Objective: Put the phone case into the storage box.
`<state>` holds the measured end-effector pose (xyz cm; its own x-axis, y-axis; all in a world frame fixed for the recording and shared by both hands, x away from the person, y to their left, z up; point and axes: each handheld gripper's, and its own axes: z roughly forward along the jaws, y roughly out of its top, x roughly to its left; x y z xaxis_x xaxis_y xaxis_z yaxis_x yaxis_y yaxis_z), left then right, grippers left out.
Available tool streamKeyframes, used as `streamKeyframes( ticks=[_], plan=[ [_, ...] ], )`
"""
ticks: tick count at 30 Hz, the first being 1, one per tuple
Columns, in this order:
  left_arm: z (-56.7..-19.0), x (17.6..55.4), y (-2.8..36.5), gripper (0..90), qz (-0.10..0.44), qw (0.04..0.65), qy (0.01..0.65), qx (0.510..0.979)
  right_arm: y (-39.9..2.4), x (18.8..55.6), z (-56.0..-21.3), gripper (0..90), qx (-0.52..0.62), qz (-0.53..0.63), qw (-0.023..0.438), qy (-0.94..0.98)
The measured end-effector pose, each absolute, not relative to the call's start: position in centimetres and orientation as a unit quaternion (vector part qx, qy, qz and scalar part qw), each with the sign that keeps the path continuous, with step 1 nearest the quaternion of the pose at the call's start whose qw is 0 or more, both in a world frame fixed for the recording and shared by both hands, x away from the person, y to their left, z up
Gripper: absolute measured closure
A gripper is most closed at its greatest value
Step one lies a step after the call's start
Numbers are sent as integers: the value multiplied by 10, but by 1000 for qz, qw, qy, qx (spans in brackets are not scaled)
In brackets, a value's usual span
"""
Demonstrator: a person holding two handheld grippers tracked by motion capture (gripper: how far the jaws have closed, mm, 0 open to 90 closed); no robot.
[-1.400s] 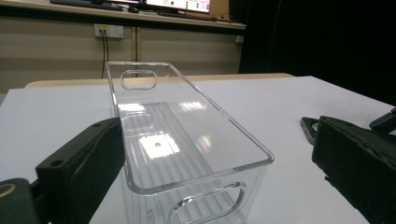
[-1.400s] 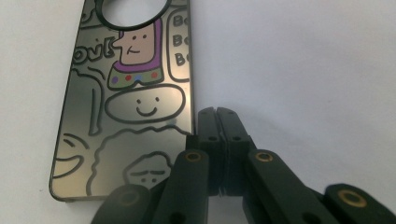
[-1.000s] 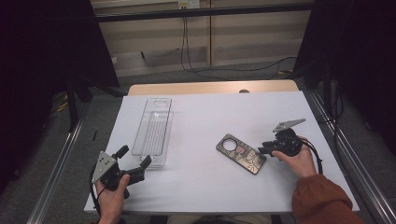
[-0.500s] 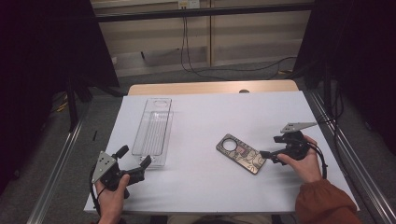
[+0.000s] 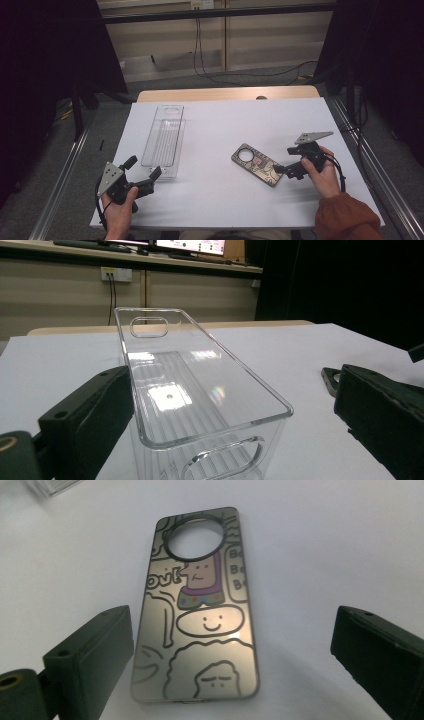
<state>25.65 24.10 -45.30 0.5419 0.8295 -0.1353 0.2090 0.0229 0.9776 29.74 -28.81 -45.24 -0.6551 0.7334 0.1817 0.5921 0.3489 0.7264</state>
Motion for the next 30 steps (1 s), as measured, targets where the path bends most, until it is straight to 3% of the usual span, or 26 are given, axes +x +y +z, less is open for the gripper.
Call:
streamKeyframes(
  ticks=[30],
  plan=[
    [-453,258,240,27,260,592,399,650,-240,326,-455,43,388,333,49,858]
  ],
)
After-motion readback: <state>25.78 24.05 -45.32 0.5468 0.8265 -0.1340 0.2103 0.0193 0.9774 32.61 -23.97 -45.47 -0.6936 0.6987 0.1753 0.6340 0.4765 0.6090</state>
